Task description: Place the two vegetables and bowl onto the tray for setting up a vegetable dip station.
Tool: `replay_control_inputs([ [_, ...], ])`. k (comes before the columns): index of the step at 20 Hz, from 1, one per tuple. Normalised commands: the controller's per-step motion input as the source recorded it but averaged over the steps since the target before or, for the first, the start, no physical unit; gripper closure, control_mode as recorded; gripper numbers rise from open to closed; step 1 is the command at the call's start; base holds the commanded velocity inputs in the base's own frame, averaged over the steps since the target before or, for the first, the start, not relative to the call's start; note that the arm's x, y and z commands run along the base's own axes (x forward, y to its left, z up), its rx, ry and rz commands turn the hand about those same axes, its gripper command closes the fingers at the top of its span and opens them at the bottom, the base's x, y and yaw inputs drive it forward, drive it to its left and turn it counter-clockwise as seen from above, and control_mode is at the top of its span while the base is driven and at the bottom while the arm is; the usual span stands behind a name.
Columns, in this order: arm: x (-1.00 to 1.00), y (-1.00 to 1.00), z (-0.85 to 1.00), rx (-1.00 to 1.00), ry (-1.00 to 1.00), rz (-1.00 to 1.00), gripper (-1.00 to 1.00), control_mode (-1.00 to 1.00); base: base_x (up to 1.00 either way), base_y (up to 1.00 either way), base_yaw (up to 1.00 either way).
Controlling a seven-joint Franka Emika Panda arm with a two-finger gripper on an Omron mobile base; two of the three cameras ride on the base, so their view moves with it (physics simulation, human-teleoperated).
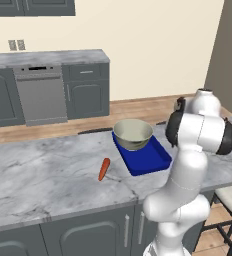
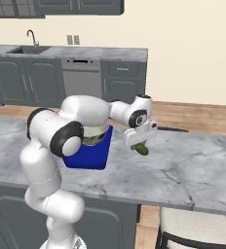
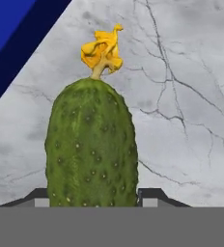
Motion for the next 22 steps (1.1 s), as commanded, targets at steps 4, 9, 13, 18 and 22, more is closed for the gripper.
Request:
replay_control_inputs([
  [4,-0.27,0.29,0.27,0.0,-0.15,0.19,1.0,-1.0,0.0,0.0,0.0],
  [9,-0.22,0.35,0.15,-0.01,-0.06,0.15,1.0,-1.0,0.0,0.0,0.0],
  [13,-0.17,0.38,0.15,-0.02,-0.04,0.16,1.0,-1.0,0.0,0.0,0.0],
  [18,-0.13,0.41,0.14,-0.03,-0.04,0.17,1.0,-1.0,0.0,0.0,0.0],
  [22,-0.15,0.4,0.1,-0.03,-0.01,0.17,1.0,-1.0,0.0,0.0,0.0],
])
